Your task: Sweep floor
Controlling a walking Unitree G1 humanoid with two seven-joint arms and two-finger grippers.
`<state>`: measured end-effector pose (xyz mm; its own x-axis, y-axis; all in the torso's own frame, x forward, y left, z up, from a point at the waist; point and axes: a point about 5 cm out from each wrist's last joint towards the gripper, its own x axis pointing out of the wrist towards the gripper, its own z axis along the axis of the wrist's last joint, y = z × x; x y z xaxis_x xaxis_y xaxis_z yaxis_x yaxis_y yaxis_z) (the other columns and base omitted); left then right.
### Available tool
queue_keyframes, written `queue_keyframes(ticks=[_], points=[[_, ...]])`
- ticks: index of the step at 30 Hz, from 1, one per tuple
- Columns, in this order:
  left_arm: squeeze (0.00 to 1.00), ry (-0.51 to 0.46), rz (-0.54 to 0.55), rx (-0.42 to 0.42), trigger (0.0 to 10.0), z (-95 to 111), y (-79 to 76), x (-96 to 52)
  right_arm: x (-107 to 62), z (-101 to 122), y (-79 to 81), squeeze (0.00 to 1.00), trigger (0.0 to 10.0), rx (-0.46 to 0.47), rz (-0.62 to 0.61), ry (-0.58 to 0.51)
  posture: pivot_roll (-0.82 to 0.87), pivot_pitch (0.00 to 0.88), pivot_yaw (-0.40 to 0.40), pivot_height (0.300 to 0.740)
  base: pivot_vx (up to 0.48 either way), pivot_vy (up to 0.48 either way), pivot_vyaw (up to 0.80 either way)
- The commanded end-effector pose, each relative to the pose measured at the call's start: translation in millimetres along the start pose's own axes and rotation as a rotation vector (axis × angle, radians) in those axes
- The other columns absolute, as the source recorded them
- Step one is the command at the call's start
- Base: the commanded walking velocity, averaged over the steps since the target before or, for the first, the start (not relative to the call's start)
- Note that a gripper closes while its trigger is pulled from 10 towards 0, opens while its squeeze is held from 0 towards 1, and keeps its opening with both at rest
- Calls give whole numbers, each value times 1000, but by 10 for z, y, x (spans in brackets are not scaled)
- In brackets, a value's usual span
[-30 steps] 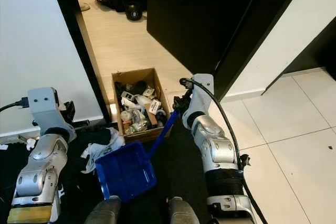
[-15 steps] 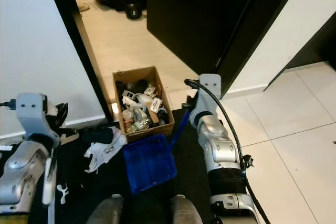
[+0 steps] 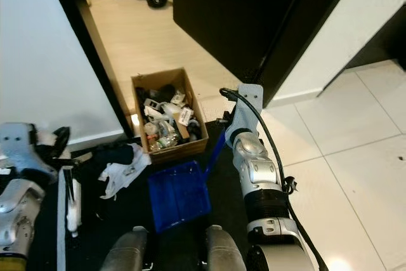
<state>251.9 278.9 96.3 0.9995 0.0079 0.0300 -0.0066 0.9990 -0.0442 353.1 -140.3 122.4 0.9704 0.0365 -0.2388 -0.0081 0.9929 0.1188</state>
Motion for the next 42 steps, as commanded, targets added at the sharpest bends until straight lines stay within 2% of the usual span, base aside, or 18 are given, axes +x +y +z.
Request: queue_keyframes(ticks=[1, 3, 6, 10, 17, 19, 21, 23, 25, 28, 30, 33, 34, 37, 39, 40, 41, 42], points=[[0, 9, 46, 74, 10000, -7, 178, -116, 12, 34, -65, 0, 10000, 6, -9, -21, -5, 275, -77, 740, 0, 0, 0], [0, 6, 62, 93, 10000, -9, 194, -142, 18, 43, -73, 0, 10000, 0, -5, -21, -4, 275, -80, 740, 0, 0, 0], [0, -21, 54, 64, 10000, 34, 183, -182, 33, 61, -92, 0, 10000, -8, 0, -22, -3, 275, -92, 740, 0, 0, 0], [0, -118, 34, 42, 10000, 324, 151, -202, 55, 80, -124, 0, 10000, -14, 1, -22, 7, 275, -89, 740, 0, 0, 0], [0, -167, 57, 110, 10000, 707, 422, -276, 54, 26, -120, 0, 10000, -17, 7, -8, 12, 277, -88, 740, 0, 0, 0], [0, -157, 65, 117, 10000, 746, 471, -291, 53, 20, -120, 0, 10000, -18, 8, -7, 14, 276, -83, 740, 0, 0, 0], [0, -128, 54, 194, 10000, 822, 555, -341, 52, 8, -135, 0, 10000, -18, 7, -5, 15, 275, -82, 740, 0, 0, 0], [0, -82, 47, 260, 10000, 817, 621, -381, 57, 2, -158, 0, 10000, -18, 2, -3, 20, 274, -82, 740, 0, 0, 0], [0, -49, 60, 257, 10000, 711, 656, -400, 61, -6, -173, 0, 10000, -17, -2, -1, 21, 272, -83, 740, 0, 0, 0], [0, -22, 74, 223, 10000, 598, 663, -403, 64, -12, -174, 0, 10000, -16, -4, 0, 21, 273, -83, 740, 0, 0, 0], [0, 31, 102, 163, 10000, 331, 668, -406, 66, -12, -165, 0, 10000, -16, -5, 0, 12, 273, -84, 740, 0, 0, 0], [0, 49, 173, -40, 10000, -114, 600, -401, 71, -14, -173, 0, 10000, -22, -8, 1, -22, 279, -92, 740, 0, 0, 0], [0, 49, 173, -40, 10000, -114, 600, -401, 71, -14, -173, 0, 10000, -22, -8, 1, -22, 279, -92, 740, 0, 0, 0], [0, 34, 200, -150, 10000, -243, 545, -392, 65, -39, -192, 0, 10000, -31, -7, 10, -34, 280, -95, 740, 0, 0, 0], [0, -6, 155, -295, 10000, -304, 368, -336, 44, -94, -239, 0, 10000, -49, -3, 25, -40, 284, -100, 740, 0, 0, 0], [0, -6, 155, -295, 10000, -304, 368, -336, 44, -94, -239, 0, 10000, -49, -3, 25, -40, 284, -100, 740, 0, 0, 0], [0, -30, 119, -363, 10000, -304, 262, -290, 36, -134, -266, 0, 10000, -54, -3, 36, -41, 283, -101, 740, 0, 0, 0], [0, -30, 119, -363, 10000, -304, 262, -290, 36, -134, -266, 0, 10000, -54, -3, 36, -41, 283, -101, 740, 0, 0, 0]])
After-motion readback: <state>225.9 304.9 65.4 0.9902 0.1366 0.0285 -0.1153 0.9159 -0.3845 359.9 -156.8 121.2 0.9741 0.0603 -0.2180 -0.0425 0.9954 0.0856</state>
